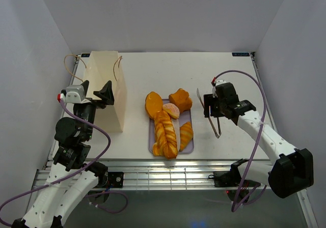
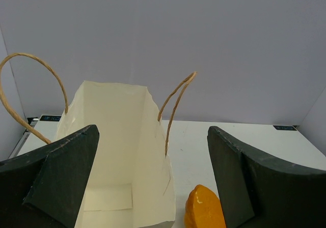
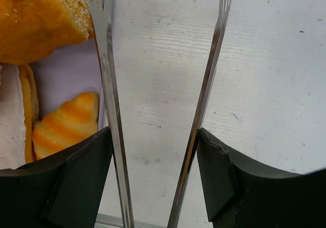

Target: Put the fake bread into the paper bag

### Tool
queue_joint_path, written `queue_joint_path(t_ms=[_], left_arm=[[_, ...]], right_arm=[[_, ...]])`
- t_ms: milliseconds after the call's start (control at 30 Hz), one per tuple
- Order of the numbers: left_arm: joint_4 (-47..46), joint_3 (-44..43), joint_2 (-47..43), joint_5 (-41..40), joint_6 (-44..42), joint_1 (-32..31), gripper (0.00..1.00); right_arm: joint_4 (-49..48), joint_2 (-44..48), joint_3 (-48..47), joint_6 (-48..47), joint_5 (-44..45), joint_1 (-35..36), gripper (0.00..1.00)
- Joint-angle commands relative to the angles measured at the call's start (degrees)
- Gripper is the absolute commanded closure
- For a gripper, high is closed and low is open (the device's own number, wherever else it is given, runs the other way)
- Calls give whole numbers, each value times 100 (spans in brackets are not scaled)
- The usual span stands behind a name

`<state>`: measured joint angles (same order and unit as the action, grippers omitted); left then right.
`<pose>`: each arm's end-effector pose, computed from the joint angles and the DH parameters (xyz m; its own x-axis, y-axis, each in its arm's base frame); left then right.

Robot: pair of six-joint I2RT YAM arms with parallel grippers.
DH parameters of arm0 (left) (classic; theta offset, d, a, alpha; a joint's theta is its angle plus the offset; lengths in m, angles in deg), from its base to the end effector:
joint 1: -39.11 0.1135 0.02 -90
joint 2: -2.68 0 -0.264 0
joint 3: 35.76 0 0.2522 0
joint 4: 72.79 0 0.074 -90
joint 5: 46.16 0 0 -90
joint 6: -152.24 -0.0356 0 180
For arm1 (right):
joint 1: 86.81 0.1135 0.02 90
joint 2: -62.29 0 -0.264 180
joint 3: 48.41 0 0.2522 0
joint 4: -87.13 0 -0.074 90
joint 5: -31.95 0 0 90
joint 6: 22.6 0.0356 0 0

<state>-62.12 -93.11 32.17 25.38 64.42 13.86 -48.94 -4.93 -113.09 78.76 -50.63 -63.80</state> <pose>0.1098 -0.0393 0.3932 0.2621 -0.1635 -0.9511 0.1411 0.9814 -0.1299 0.2273 0.0915 0.2665 -0.7145 -0.0912 -0.6937 -0.1683 0.9848 0.0439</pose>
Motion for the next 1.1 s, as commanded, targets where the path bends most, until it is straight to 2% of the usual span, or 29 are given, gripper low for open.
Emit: queue_joint_path(t_ms=[0,300,733,800,833,867,900,1067], left_arm=[[-51,44,21,44,-15,-23,2],[-60,44,21,53,-24,-23,2],[-69,70,-5,62,-42,-32,2],[-77,70,3,62,-42,-41,2],[-69,62,4,70,-42,-41,2],[-77,70,-5,70,-42,-41,2],[-77,70,3,70,-42,-50,2],[-69,70,30,105,-42,-58,2]], right_arm=[[199,-45,-270,-151,84,20,30],[296,-212,-252,-221,-276,20,23],[252,-204,-112,-248,-294,20,25],[130,-169,-33,-265,-434,20,17],[60,-142,124,-265,-461,20,5],[-150,-64,239,-257,-469,20,0],[-274,-28,379,-161,-426,29,10],[-740,7,1240,367,-40,160,10]])
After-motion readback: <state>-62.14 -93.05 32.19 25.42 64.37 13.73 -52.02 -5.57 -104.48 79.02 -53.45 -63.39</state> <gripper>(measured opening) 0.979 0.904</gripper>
